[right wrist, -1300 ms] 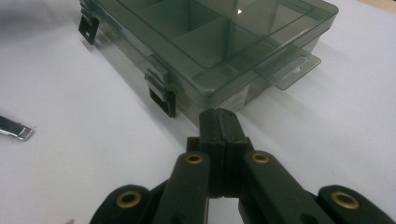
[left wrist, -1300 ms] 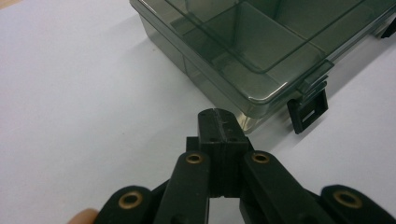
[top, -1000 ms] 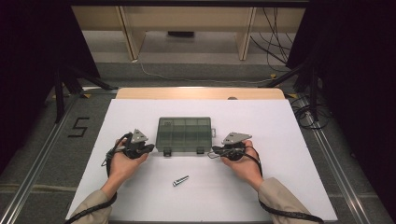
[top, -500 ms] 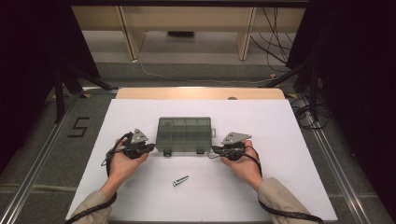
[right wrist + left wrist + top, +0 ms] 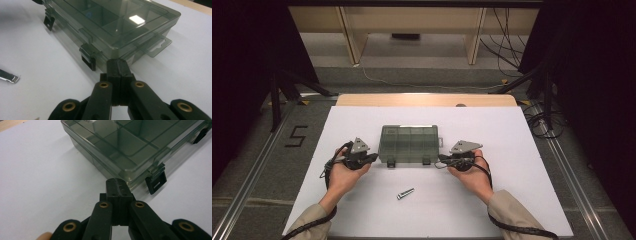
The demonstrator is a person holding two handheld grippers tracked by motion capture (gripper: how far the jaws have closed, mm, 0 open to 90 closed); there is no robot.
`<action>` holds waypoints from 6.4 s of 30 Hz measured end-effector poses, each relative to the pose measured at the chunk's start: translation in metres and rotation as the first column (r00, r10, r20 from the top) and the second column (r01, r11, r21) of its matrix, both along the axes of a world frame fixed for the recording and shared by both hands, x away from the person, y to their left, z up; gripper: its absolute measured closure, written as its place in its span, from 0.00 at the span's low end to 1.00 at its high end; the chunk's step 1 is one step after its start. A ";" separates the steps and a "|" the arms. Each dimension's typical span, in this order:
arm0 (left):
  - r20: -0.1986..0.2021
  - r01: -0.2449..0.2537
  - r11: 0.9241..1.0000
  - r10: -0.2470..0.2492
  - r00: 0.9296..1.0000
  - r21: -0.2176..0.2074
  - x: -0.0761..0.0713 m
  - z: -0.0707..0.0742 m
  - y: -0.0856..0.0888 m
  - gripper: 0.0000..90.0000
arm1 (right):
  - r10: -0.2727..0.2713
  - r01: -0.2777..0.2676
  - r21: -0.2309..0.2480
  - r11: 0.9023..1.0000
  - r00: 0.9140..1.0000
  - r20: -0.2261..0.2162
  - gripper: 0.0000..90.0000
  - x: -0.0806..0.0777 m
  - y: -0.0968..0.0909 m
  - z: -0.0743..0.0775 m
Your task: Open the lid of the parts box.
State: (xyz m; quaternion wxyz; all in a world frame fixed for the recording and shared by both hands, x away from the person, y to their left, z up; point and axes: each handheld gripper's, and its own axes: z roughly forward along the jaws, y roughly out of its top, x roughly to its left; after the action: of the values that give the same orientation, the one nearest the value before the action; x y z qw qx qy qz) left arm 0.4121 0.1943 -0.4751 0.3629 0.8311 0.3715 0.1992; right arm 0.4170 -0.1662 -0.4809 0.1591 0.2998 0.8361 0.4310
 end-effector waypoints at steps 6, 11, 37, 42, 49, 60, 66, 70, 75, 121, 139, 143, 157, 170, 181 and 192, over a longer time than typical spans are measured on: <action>0.009 -0.009 1.000 0.009 1.000 -0.018 -0.001 0.002 -0.003 1.00 | 0.000 0.000 0.006 1.000 1.000 -0.004 1.00 0.000 0.000 0.002; 0.026 -0.011 0.999 0.012 1.000 -0.043 -0.002 0.006 -0.003 1.00 | -0.005 0.005 0.016 1.000 1.000 0.012 1.00 0.000 0.001 0.005; 0.088 0.014 0.998 -0.008 0.996 -0.063 0.008 0.030 -0.007 1.00 | -0.039 0.033 0.077 0.996 0.996 0.079 1.00 0.007 0.009 0.024; 0.101 0.008 0.996 0.001 0.995 -0.091 0.011 0.033 -0.007 1.00 | -0.045 0.036 0.096 0.995 0.995 0.090 1.00 0.010 0.010 0.028; 0.099 -0.003 0.995 0.013 0.995 -0.100 0.013 0.038 -0.009 1.00 | -0.058 0.049 0.103 0.993 0.995 0.085 1.00 0.011 0.010 0.032; 0.117 -0.018 0.992 0.032 0.993 -0.126 0.014 0.040 -0.009 1.00 | -0.120 0.113 0.066 0.991 0.986 0.115 0.77 0.014 0.006 0.030; 0.110 -0.029 0.994 0.040 0.993 -0.101 0.014 0.038 -0.007 1.00 | -0.121 0.111 0.066 0.992 0.977 0.178 0.71 0.017 0.012 0.033; 0.135 -0.028 1.000 0.029 0.990 -0.008 0.017 0.038 -0.002 0.88 | -0.121 0.111 0.065 0.992 0.974 0.190 0.71 0.018 0.014 0.036; 0.211 -0.060 0.997 0.070 0.975 -0.054 0.019 0.038 -0.011 0.75 | -0.121 0.110 0.061 0.992 0.968 0.220 0.70 0.019 0.015 0.037; 0.347 -0.154 0.983 0.179 0.921 -0.099 0.045 0.058 -0.022 0.94 | -0.297 0.291 0.069 0.954 0.895 0.332 0.94 0.041 0.035 0.065; 0.299 -0.176 0.977 0.204 0.932 -0.118 0.058 0.066 -0.019 0.94 | -0.311 0.302 0.081 0.950 0.894 0.322 0.94 0.052 0.035 0.070; 0.273 -0.170 0.977 0.201 0.941 -0.130 0.062 0.067 -0.019 0.94 | -0.318 0.307 0.087 0.948 0.895 0.314 0.94 0.054 0.036 0.070; 0.265 -0.181 0.974 0.212 0.941 -0.137 0.071 0.070 -0.018 0.94 | -0.339 0.318 0.117 0.941 0.896 0.288 0.95 0.063 0.037 0.072; 0.250 -0.182 0.972 0.214 0.944 -0.147 0.076 0.069 -0.018 0.94 | -0.361 0.333 0.141 0.932 0.889 0.284 0.95 0.069 0.037 0.072; 0.244 -0.184 0.970 0.218 0.945 -0.157 0.081 0.066 -0.019 0.94 | -0.370 0.340 0.151 0.928 0.886 0.278 0.95 0.074 0.038 0.072; 0.233 -0.194 0.967 0.229 0.945 -0.163 0.086 0.065 -0.019 0.93 | -0.381 0.350 0.159 0.923 0.887 0.260 0.95 0.077 0.039 0.073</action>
State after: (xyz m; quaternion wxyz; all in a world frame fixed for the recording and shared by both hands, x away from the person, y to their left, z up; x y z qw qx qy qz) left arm 0.4979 0.1753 -0.4098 0.4397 0.7274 0.4230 0.3139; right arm 0.4945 -0.1274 -0.4083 0.3401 0.3947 0.7082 0.4764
